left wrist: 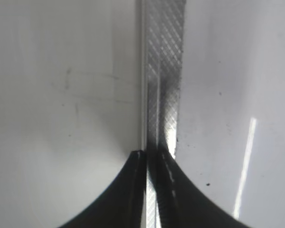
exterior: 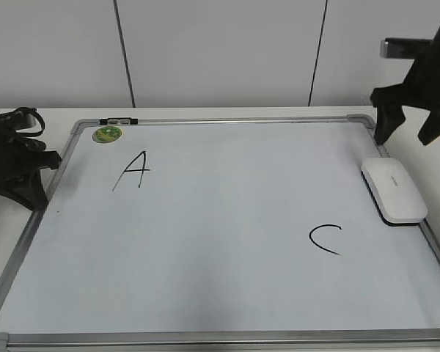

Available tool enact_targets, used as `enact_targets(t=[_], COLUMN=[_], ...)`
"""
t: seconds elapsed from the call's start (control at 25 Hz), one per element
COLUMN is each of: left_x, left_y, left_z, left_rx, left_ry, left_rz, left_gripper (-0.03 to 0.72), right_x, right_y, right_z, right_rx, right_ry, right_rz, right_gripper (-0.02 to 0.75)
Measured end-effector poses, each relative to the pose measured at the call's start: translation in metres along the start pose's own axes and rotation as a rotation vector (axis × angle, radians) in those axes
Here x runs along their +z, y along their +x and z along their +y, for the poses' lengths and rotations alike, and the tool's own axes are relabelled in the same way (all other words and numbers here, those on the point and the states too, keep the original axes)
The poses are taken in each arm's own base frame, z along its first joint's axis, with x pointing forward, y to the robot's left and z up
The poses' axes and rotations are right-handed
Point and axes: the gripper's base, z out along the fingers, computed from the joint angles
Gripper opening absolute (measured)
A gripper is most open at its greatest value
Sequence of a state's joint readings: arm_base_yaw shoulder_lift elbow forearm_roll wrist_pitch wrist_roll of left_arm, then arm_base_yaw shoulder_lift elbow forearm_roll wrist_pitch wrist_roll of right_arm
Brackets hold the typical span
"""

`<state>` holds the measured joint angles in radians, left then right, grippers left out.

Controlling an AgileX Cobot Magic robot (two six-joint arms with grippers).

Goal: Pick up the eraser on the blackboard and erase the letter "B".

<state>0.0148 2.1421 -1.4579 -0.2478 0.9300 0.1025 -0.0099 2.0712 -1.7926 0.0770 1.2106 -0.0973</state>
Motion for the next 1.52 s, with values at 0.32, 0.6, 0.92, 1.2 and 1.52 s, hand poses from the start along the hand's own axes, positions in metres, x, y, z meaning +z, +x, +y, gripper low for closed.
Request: enact_targets(t=[0.32,0.6,0.92,1.2,1.52], left_x=[-0.029,-0.079,-0.165,-0.246,-0.323], left_y=[-0.027,-0.044,-0.022,0.026,0.108], left_z=[-0.008,-0.02,-0.045,-0.081,-0.124], left_rx=[0.035,0.064,0.116,0.2,0.331], left_ry=[0.015,0.03,0.033,0.025,0.046], left_rz=[-0.026,-0.08,-0.256,-0.436,-0.639], left_gripper=[0.4,0.517,0.522,0.522,0.522], right_x=[-0.046,-0.101,-0.171,-0.218,-0.229], right_y=[-0.001,0.013,0.044,0.089,0.142], right_z=[0.005,0.022,0.05,0.056,0.055], right_rx=[-0.004,-0.04,-0.111,-0.131,-0.134], right_ry=[-0.009,-0.014,-0.031,-0.03,-0.025], right_rz=[-0.108,-0.229,-0.384,-0.476,-0.481], right_gripper=[0.604,0.596,0.595,0.595,0.595])
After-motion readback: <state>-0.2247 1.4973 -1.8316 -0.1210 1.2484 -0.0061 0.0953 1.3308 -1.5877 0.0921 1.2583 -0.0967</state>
